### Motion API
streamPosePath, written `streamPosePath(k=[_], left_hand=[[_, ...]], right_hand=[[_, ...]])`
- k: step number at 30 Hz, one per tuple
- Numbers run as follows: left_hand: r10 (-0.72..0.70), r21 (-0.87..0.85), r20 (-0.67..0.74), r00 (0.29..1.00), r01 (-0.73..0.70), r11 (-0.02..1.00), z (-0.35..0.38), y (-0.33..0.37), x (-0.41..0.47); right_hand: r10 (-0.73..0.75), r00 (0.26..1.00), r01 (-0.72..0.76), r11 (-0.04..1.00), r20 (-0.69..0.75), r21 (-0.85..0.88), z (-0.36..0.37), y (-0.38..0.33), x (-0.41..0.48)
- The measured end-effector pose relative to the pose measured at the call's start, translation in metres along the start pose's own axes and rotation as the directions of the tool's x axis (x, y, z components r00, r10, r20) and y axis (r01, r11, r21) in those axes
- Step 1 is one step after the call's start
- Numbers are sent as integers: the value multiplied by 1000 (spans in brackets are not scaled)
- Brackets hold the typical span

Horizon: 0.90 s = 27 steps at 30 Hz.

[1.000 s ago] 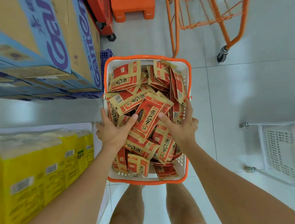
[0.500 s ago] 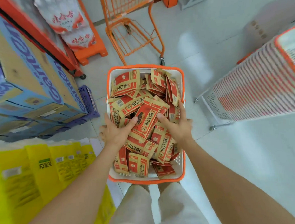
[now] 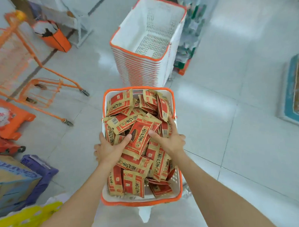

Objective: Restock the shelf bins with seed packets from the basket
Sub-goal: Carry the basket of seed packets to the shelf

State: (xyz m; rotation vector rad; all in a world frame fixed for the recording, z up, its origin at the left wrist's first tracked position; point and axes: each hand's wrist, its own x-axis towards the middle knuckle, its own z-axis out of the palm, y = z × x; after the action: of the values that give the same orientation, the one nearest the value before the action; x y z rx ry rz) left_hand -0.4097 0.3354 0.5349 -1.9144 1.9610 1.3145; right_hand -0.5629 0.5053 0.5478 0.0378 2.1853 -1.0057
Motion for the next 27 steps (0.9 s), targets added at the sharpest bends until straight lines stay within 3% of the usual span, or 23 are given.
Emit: streamPosePath(k=[6,12,21,27], left_hand=[[163,119,116,980,-176,977,136,92,-91],[305,174,297,905,-365,915,268,179,-168],[454,237,568,686,-665,708,456,324,-272],[454,207,725,518,-793,573,581,425,-348]], right_hand=[[71,988,-46,983,-134,180,-173,87,8],[211,935,-106,933,-285,344,-321,163,11],[462,747,-94,786,-478,611,-498,240,22],[620,593,-20,649,-514,760,-611,281,48]])
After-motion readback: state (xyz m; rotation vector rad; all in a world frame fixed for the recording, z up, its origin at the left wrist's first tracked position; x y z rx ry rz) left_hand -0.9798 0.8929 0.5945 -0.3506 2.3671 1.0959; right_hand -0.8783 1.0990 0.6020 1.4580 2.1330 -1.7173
